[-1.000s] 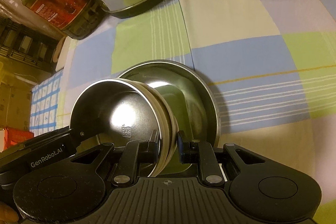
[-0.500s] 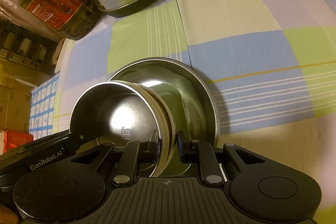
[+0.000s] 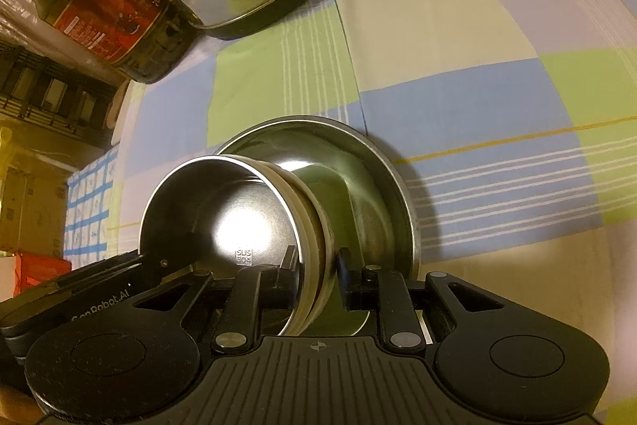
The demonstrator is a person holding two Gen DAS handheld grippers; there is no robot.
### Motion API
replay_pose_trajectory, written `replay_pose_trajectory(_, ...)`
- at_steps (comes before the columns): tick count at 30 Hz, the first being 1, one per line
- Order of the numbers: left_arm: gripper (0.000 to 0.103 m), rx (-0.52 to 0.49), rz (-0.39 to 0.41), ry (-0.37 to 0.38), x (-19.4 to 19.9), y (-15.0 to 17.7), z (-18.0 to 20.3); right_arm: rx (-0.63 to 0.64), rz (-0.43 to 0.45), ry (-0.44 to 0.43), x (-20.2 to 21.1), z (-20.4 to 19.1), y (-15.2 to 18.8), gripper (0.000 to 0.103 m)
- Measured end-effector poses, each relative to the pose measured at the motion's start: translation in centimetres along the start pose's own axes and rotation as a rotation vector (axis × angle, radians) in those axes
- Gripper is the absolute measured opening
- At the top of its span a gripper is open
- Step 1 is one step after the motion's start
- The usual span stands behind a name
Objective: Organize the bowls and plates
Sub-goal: 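Lower the bowl stack with both grippers onto the green dish in the plate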
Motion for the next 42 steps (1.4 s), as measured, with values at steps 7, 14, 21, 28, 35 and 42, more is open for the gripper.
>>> replay_pose_trajectory(7,0.022,0.011,-0.007,0.013,-0.1,-0.1,-0.2,0.012,0.000,0.002,0.0,-0.1,0.0,0.020)
replay_pose_trajectory(14,0.022,0.010,-0.004,0.014,-0.1,-0.1,-0.2,0.008,0.004,-0.006,0.0,-0.1,0.1,0.021)
replay_pose_trajectory(21,0.022,0.013,-0.008,0.019,0.0,0.0,-0.3,0.016,0.009,-0.009,0.1,-0.1,0.2,0.021)
replay_pose_trajectory(28,0.022,0.003,0.024,0.031,1.2,-0.1,-0.2,0.033,0.031,-0.018,0.6,-0.1,0.3,0.021)
replay_pose_trajectory(35,0.022,-0.016,0.058,0.058,2.6,0.1,-0.3,0.053,0.107,-0.062,1.8,0.4,1.2,0.021)
replay_pose_trajectory(42,0.014,-0.019,0.058,0.070,2.6,0.6,-0.6,0.005,0.144,-0.123,2.3,1.4,1.6,0.020)
Point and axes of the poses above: each gripper's, at about its wrist camera, not at the fingertips, and x roughly against the way its jaws point, z to its right, y to its underside, the point moved 1 cm from there along -x, roughly the way its jaws point, and after that the axes turned 1 degree about x, right-handed, at the moved point
